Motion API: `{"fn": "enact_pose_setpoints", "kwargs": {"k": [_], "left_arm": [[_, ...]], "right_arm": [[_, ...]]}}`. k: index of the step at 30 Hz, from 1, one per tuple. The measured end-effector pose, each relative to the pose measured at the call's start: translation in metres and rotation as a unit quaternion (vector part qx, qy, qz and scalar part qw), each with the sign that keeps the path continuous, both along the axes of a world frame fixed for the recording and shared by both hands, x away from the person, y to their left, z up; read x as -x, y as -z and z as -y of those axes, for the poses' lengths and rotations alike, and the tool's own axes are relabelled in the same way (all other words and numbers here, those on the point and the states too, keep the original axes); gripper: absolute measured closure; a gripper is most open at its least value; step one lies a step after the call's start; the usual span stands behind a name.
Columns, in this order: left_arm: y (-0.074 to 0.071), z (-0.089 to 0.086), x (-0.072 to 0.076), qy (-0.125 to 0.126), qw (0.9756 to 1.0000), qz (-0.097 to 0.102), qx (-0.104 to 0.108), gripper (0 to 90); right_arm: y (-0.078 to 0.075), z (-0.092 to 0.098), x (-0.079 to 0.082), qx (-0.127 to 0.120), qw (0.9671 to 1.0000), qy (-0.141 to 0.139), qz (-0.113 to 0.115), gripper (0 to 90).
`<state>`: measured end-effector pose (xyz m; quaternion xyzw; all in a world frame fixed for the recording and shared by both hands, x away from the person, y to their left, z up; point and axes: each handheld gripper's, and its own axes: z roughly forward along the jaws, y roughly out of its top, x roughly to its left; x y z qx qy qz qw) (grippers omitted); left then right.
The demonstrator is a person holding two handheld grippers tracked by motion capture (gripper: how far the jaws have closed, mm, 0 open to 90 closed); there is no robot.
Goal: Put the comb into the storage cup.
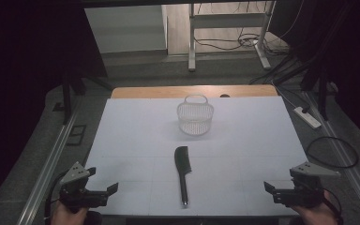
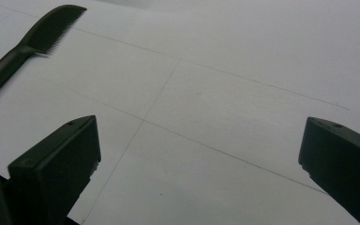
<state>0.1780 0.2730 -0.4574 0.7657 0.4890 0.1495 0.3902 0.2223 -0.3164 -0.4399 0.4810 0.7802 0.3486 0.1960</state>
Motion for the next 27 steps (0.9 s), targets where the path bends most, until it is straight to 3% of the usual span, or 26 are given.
{"fn": "enact_pose_setpoints", "kwargs": {"k": [27], "left_arm": [[-0.0005, -0.0007, 0.0005, 0.001, 1.0000, -0.006, 0.006, 0.0]], "right_arm": [[0.0004, -0.0034, -0.0023, 0.005, 0.9999, -0.015, -0.003, 0.0]]}}
